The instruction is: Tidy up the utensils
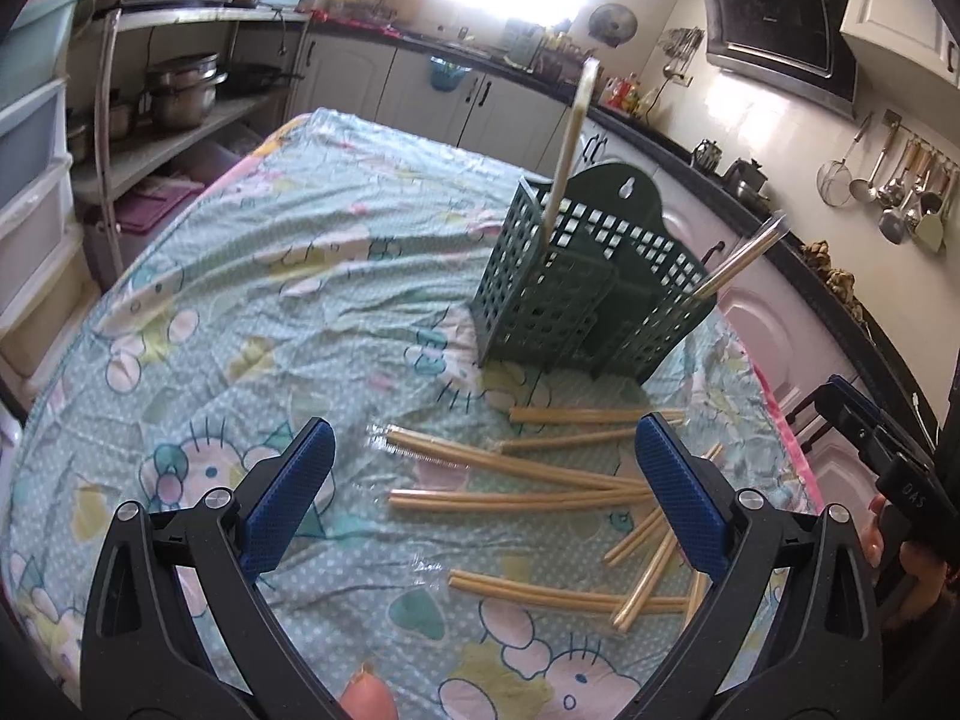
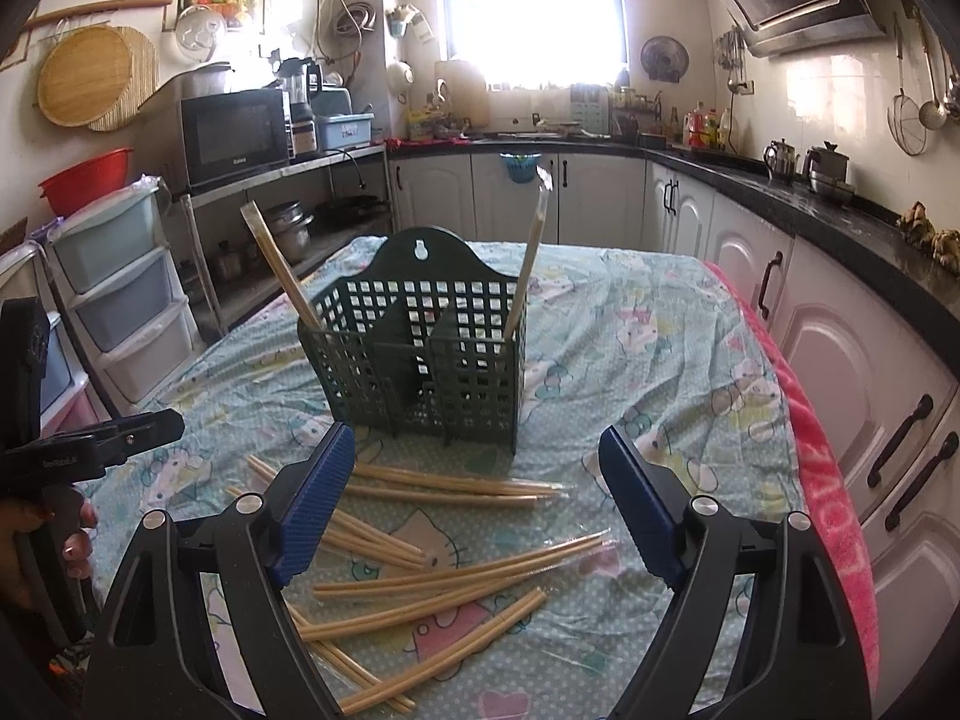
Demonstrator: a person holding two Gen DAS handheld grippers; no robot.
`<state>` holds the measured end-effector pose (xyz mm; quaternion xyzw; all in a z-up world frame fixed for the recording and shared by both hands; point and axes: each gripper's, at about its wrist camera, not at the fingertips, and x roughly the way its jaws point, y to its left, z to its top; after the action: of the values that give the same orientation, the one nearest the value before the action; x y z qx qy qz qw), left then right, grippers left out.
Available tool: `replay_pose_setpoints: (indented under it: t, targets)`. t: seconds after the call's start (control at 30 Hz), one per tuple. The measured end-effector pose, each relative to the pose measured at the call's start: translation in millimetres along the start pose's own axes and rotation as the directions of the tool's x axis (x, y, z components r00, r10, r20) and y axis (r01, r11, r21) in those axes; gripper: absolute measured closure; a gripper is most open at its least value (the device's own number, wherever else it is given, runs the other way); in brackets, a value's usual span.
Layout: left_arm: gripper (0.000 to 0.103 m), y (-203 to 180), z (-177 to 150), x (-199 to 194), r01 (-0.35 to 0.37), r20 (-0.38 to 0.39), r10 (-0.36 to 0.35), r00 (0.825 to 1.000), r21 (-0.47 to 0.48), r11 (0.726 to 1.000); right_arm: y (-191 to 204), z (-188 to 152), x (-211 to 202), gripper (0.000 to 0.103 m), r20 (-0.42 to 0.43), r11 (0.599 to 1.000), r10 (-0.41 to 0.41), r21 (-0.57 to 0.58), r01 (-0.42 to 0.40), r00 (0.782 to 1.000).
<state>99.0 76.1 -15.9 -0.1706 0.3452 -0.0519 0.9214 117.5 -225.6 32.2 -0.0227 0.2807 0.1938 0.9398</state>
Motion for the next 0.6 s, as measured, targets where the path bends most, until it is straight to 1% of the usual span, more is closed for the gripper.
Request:
replay_pose_setpoints:
  t: [0.23,0.4,0.47,0.53,0.6]
  targets:
    - [0.011,12,-7,18,0.007,-0.061,-0.010,0.998,-0.043,0.999,-10,-10,11,0.022,-0.041,0.999,-0.022,0.024,0.023,0.999]
    - [0.011,18,-12,29,0.013,-0.103,-0.021,0.994,-0.072,0.997,-22,-22,24,0.022,-0.097,0.998,-0.036,0.050,0.041,0.995]
    - [0.017,20,-12,34,0.016,-0.118,-0.027,0.993,-0.085,0.996,-26,-26,30,0.022,-0.119,0.997,-0.040,0.060,0.047,0.992]
    - [0.025,22,-13,38,0.028,-0.135,-0.042,0.990,-0.101,0.994,-30,-30,35,0.022,-0.140,0.996,-0.045,0.067,0.055,0.989]
    - [0.031,26,-13,44,0.037,-0.155,-0.058,0.986,-0.131,0.991,-34,-33,39,0.022,-0.156,0.995,-0.047,0.075,0.059,0.987]
